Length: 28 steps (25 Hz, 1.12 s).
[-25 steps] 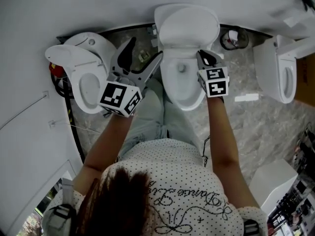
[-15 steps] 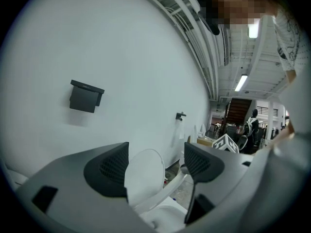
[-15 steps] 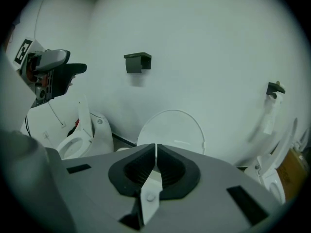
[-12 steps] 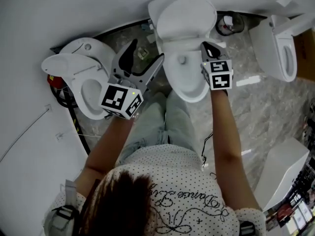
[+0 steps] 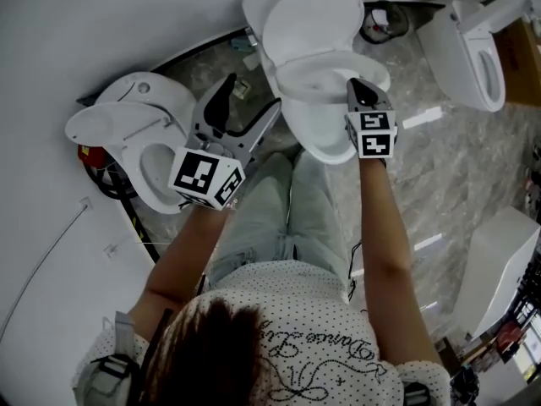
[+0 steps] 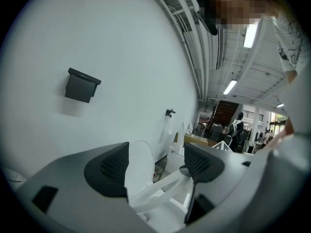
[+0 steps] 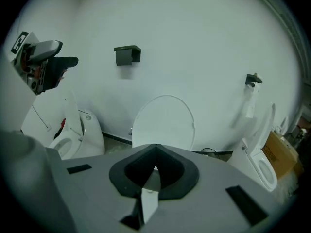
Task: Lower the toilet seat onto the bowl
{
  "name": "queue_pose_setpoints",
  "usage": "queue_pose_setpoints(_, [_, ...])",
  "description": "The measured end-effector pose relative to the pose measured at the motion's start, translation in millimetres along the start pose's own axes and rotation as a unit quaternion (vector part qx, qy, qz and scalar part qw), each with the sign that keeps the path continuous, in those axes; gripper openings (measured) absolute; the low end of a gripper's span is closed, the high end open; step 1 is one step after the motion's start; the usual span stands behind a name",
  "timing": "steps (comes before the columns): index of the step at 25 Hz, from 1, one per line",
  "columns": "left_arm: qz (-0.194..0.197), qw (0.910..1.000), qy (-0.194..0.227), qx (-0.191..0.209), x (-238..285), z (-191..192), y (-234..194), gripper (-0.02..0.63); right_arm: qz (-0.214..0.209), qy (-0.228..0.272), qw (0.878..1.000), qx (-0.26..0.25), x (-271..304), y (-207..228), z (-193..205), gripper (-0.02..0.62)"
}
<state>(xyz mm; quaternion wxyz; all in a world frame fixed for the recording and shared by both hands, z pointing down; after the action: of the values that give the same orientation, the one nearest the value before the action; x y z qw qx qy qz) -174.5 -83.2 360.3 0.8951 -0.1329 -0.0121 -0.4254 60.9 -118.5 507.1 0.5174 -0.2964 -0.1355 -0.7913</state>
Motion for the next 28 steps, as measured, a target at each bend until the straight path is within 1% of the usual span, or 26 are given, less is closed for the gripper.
queue_pose_setpoints(2, [0.007, 1.0, -0.004, 0.0, -0.7, 4.9, 2.3, 0.351, 0.005, 0.002, 1.0, 0.007, -5.0, -0.1, 9.9, 0.011])
queue_pose_setpoints(8, [0.005, 0.9999, -0.014, -0.002, -6.2, 20.0, 12.9, 0.351, 0.005, 0.022, 0.999, 0.027, -18.6, -2.5, 32.3, 0.011])
queue_pose_setpoints(11, [-0.004, 0.9998, -0.021, -0.005, -5.1, 28.0, 18.3, 0.351, -0.004, 0.029, 0.999, 0.034, -23.0, -3.6, 40.5, 0.011])
queue_pose_setpoints(14, [-0.013, 0.9995, -0.025, -0.012, -1.5, 37.3, 27.6, 0.351, -0.019, 0.029, 0.999, 0.03, -27.5, -6.7, 52.4, 0.011])
queue_pose_setpoints(22, [-0.014, 0.9991, -0.036, -0.018, 13.3, 68.1, 61.8, 0.351, -0.04, 0.049, 0.997, 0.041, -40.9, -12.9, 80.6, 0.011])
queue_pose_setpoints(25, [-0.016, 0.9988, -0.042, -0.019, 19.0, 80.2, 72.4, 0.351, -0.047, 0.05, 0.997, 0.034, -44.8, -12.3, 90.9, 0.011])
queue_pose_setpoints(28, [-0.019, 0.9983, -0.051, -0.02, 21.4, 93.2, 79.5, 0.351, -0.052, 0.048, 0.997, 0.04, -47.2, -13.9, 103.9, 0.009])
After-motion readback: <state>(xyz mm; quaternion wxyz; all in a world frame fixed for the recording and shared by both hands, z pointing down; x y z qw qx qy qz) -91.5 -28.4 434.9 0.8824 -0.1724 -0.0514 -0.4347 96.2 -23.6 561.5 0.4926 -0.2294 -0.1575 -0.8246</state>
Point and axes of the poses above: the fingertips, and each gripper's own axes: x forward along the fingers, y to its right, z out of its underside, the point moved 4 cm from there along -x, backward along the fingers, and after that the axes turned 3 degrees about y, right-handed, at the moved point
